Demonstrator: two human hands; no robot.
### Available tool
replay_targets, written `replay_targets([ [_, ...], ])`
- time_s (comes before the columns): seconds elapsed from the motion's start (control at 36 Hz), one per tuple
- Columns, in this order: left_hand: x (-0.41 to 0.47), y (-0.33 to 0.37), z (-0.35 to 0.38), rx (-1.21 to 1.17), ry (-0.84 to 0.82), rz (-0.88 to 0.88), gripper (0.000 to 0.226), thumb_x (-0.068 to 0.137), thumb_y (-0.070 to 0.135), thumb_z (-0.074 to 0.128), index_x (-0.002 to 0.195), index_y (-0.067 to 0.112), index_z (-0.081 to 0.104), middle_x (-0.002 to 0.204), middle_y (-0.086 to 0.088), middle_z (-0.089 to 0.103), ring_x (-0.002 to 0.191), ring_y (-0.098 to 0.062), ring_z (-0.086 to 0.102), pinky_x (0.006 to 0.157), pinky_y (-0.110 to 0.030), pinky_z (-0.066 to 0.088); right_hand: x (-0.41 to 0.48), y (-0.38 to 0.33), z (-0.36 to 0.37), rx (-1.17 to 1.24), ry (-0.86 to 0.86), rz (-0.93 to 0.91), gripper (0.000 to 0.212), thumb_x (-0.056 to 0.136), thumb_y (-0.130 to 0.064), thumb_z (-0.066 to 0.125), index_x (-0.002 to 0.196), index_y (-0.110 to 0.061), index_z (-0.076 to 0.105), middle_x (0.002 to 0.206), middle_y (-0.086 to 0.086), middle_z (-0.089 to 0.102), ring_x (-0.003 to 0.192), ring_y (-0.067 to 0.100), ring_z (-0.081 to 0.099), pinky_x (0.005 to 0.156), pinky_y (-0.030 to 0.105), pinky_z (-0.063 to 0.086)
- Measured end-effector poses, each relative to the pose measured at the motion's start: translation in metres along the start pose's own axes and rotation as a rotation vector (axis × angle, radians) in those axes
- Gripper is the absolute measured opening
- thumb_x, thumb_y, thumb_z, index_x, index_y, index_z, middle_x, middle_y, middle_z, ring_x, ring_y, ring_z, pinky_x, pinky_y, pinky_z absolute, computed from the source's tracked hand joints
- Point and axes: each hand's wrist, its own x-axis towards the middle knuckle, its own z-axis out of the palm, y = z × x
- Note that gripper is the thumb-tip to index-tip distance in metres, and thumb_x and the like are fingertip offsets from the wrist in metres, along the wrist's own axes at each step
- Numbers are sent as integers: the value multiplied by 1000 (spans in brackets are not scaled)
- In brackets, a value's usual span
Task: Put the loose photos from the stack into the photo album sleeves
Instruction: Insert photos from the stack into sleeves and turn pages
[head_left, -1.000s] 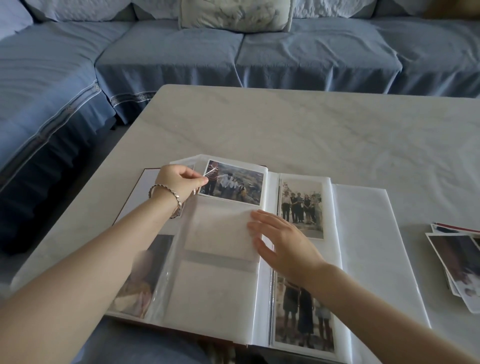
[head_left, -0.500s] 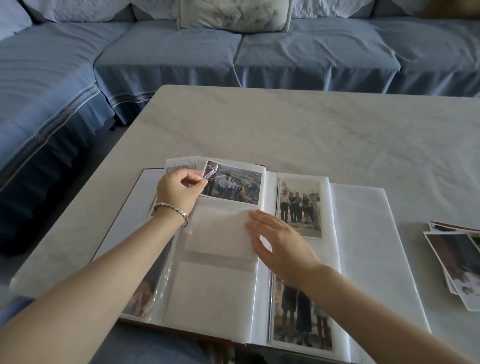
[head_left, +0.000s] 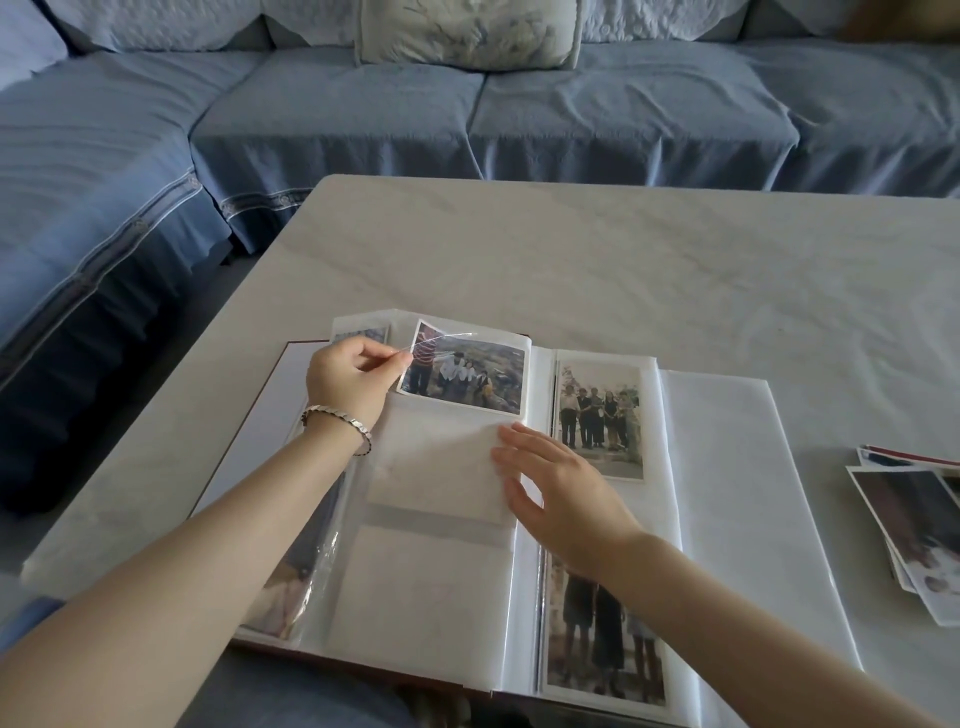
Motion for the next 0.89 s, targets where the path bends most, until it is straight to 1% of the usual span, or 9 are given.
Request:
replay_targets([
  [0.11,3,-2,0,-58,-8,-87,12,76,6,73,70,12,65,53,13,62,47,2,57,48,-8,45,0,1,0,2,5,-2,33,93,-14,52,124,-12,60,140,0,48,135,11,35,106,9,14],
  [0.28,1,-6,2,-3,-41,-58,25,81,5,68,66,20,55,62,10,61,53,5,59,60,-11,45,-1,1,2,9,11,-1,33,92,-11,54,124,-9,60,139,2,49,135,14,37,109,16,19],
  [0.42,0,-3,2,-109,-57,-116,25,83,-3,64,68,13,52,64,5,60,45,9,57,48,-2,40,-1,2,3,14,15,-1,33,92,-12,54,124,-11,60,139,1,49,135,13,36,108,12,17],
  [0.53,2,-2,3,22,-87,-226,16,81,3,66,89,11,55,63,2,60,48,1,56,55,-13,43,-1,4,4,17,17,-10,32,92,-13,54,123,-11,61,139,0,49,135,12,37,109,15,20],
  [0.58,-1,-1,5,263,-133,-151,29,81,3,63,108,11,54,76,1,60,68,-13,56,69,-23,40,-2,5,3,17,21,-21,32,93,-13,54,123,-11,61,138,1,50,134,13,38,109,17,22],
  [0.67,-9,6,11,418,-173,237,39,79,-9,59,116,0,56,111,-17,57,105,-32,53,92,-33,38,-3,7,2,18,16,-44,33,92,-12,54,124,-10,60,139,2,49,134,14,38,111,20,21],
  [0.75,-20,15,19,341,-439,551,33,87,-6,54,119,-2,60,132,-17,52,124,-26,48,105,-23,28,-5,9,0,21,12,-56,32,91,-9,55,122,-10,61,137,2,51,133,15,40,111,26,28],
  [0.81,-26,12,25,354,-655,619,36,94,5,49,130,7,53,145,-9,40,134,-18,36,111,-21,19,-8,11,-2,21,2,-59,32,89,-6,56,120,-11,63,136,2,52,132,16,41,111,31,31],
  [0.89,-28,-4,32,633,-748,546,49,100,31,36,147,26,23,157,1,11,145,-16,6,115,-26,3,-17,19,-8,-20,-10,-56,30,88,-6,57,116,-13,65,133,1,55,130,15,44,110,31,29],
])
